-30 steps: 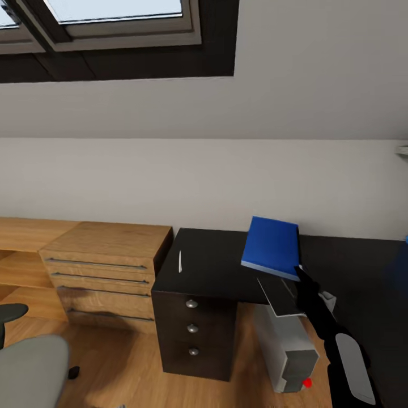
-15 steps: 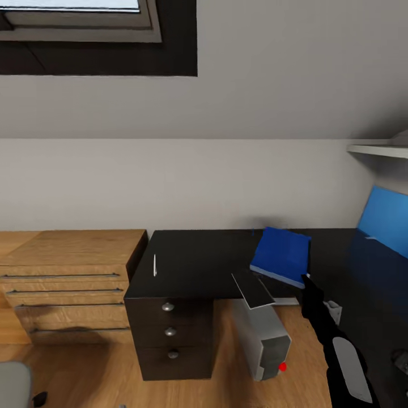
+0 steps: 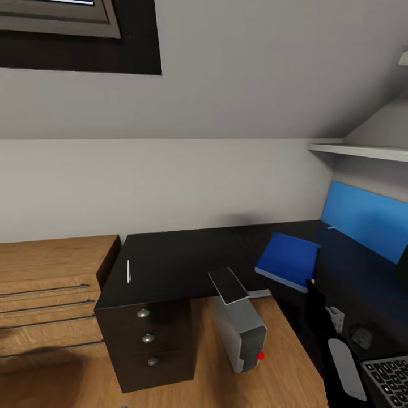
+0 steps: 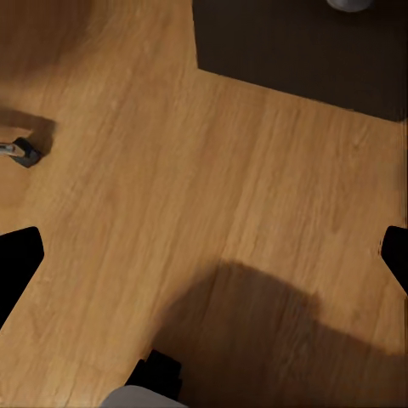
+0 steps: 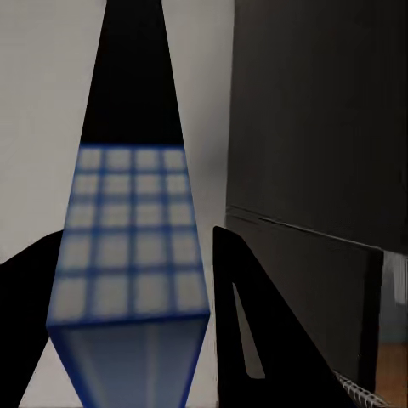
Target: In the bedroom, organize the workspace by keeping the computer under the desk, ensuring the monitor is on the desk, placing the keyboard on the desk next to the monitor, placing the mouse on the desk next to the keyboard, moving the folder from the swivel chair onto the desk next to the mouse, stacking the notebook on top of the folder with the pen on top of the notebook, and positioning the swivel chair next to the desk.
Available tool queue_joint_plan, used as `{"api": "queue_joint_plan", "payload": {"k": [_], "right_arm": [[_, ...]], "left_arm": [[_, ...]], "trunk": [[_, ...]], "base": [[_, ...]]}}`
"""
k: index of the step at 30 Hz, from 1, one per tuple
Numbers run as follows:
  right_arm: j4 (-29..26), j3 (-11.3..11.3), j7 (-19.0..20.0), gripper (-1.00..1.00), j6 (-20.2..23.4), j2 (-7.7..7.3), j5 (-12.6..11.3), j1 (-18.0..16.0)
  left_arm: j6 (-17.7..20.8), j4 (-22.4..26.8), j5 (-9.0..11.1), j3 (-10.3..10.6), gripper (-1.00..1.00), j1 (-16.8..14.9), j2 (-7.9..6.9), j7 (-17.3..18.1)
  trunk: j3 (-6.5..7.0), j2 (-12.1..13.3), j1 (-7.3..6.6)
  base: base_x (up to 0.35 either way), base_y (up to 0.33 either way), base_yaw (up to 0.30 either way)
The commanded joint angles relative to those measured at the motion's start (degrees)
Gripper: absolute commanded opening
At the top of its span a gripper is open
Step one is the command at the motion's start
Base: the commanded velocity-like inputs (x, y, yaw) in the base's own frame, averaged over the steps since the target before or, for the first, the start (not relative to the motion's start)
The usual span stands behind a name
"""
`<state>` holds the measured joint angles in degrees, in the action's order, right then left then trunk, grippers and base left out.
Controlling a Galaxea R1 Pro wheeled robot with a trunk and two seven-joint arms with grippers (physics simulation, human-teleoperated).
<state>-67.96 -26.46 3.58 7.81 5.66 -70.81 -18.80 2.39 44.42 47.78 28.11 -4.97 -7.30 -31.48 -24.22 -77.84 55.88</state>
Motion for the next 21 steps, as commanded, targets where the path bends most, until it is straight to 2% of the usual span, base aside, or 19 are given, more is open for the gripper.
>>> {"api": "queue_joint_plan", "payload": {"k": [1, 7, 13, 21], "right_arm": [[0.32, -0.22, 0.21, -1.00, 0.22, 0.07, -0.49, -0.24], [2.11, -0.18, 0.15, -1.00, -1.99, 0.06, -0.39, -0.92], [2.21, -0.18, -2.11, -1.00, -2.24, 0.06, -0.44, -0.97], [2.13, -0.19, -3.29, -1.00, -1.81, 0.06, -0.92, -0.97]], "left_arm": [[0.20, 0.14, 0.14, 0.33, 1.00, -0.04, -0.09, -0.48], [0.16, 0.14, 0.10, 0.45, 1.00, -0.04, -0.08, -0.46], [0.16, 0.14, 0.11, 0.47, 1.00, -0.04, -0.08, -0.46], [0.16, 0.14, 0.12, 0.46, 1.00, -0.04, -0.09, -0.45]], "trunk": [[-0.07, -0.04, 0.00], [-0.07, -0.04, 0.00], [-0.02, -0.04, 0.00], [0.00, -0.04, 0.00]], "base": [[0.000, 0.000, -0.287], [0.000, 0.000, -0.284], [0.000, 0.000, -0.253], [0.000, 0.000, -0.027]]}}
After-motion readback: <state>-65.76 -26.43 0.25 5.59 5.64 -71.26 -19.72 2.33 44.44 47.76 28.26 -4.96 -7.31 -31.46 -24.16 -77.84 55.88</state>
